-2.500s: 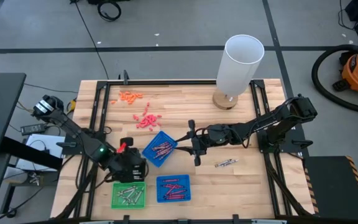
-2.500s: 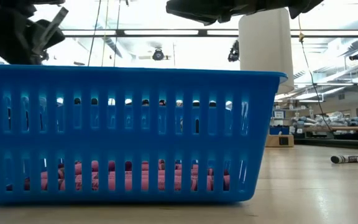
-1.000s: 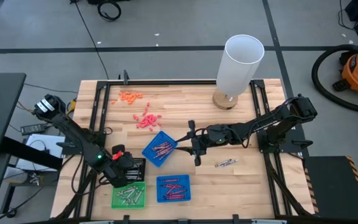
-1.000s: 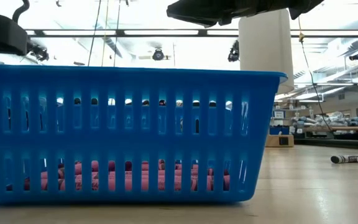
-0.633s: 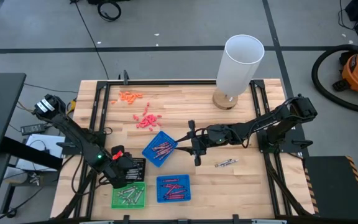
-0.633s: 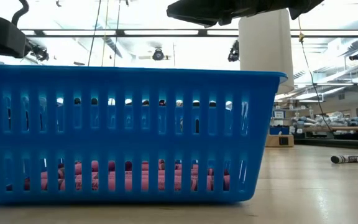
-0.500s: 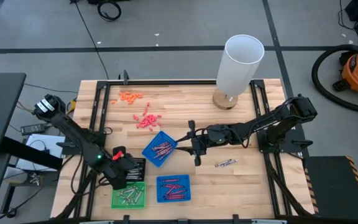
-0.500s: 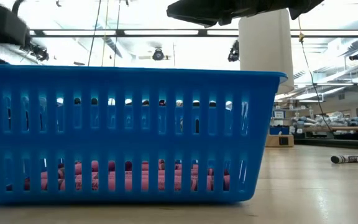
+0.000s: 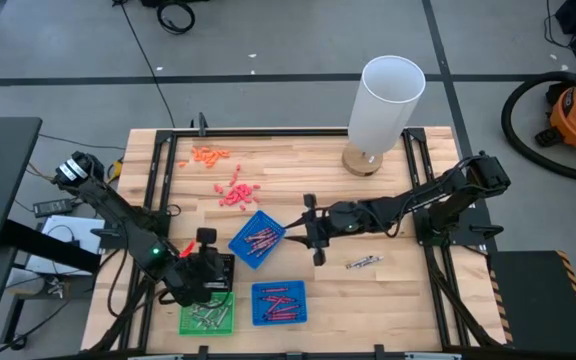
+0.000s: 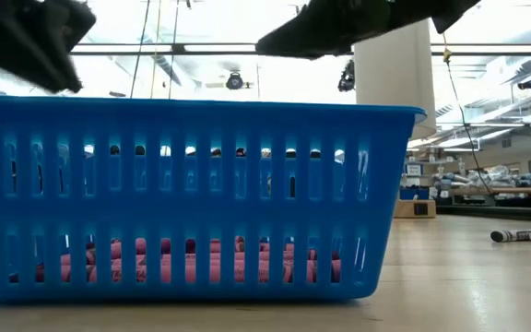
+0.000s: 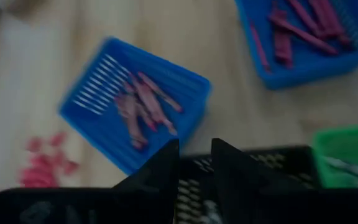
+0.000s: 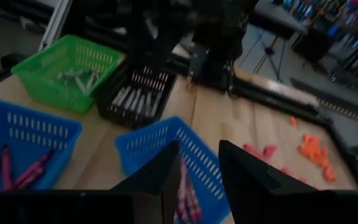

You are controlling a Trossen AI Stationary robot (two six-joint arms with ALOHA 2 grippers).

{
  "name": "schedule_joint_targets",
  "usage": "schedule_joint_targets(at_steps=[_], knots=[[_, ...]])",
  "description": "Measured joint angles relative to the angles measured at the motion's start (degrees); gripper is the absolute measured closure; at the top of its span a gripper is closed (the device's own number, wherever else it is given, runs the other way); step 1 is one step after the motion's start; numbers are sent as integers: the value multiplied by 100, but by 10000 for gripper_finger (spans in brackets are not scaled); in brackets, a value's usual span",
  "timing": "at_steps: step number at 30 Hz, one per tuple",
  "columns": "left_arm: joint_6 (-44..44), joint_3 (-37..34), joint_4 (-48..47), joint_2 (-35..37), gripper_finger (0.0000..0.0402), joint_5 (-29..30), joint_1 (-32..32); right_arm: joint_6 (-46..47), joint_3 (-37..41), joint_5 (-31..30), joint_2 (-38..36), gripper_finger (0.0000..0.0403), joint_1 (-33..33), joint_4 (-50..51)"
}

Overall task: Sort crayons
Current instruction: Put the black crayon into the black bin

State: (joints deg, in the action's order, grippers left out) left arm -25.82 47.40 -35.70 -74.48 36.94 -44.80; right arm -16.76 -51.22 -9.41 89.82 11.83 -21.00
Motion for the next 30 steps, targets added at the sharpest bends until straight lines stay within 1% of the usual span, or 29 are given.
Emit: schedule_joint_targets(at_steps=[6,9,16,24,30], knots=[[816,24,163,0,297,1087,5,496,0,0,0,282,3,852],[1152,24,253,0,297,1367,102,800,0,0,0,282,3,1331],[1762,24,653,0,297,1439,570,1291,0,-2,0,282,9,2212],[1885,24,685,0,297,1430,1006,1855,0,28,0,282,9,3562],[2301,24,921,0,297,1386,1232,2527,0,543,0,282,53,4601]])
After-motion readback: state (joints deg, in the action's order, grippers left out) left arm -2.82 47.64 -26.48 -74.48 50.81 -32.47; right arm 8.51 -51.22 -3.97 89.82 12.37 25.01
